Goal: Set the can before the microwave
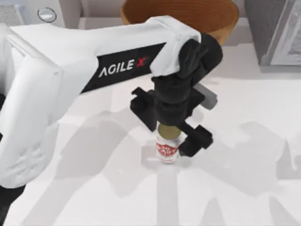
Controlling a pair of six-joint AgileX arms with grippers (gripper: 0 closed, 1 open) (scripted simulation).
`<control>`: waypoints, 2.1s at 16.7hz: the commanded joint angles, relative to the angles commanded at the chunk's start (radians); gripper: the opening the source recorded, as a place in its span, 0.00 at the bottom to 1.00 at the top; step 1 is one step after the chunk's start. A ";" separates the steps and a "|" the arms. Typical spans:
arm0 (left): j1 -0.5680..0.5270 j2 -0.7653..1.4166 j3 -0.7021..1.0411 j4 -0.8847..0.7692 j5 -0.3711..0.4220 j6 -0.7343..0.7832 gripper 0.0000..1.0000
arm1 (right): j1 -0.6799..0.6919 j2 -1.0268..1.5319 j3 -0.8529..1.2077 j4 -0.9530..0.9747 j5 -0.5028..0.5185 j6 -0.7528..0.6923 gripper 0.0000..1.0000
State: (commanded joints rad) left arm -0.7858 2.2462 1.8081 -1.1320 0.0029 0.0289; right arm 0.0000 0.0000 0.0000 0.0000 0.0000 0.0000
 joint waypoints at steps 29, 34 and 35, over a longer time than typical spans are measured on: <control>0.001 -0.018 0.121 -0.143 0.000 0.001 0.00 | 0.000 0.000 0.000 0.000 0.000 0.000 1.00; 0.097 -0.029 0.109 -0.142 -0.001 0.000 0.00 | 0.000 0.000 0.000 0.000 0.000 0.000 1.00; 0.139 -0.034 0.105 -0.142 -0.001 -0.001 0.00 | 0.000 0.000 0.000 0.000 0.000 0.000 1.00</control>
State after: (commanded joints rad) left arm -0.6471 2.2124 1.9126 -1.2736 0.0022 0.0282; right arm 0.0000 0.0000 0.0000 0.0000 0.0000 0.0000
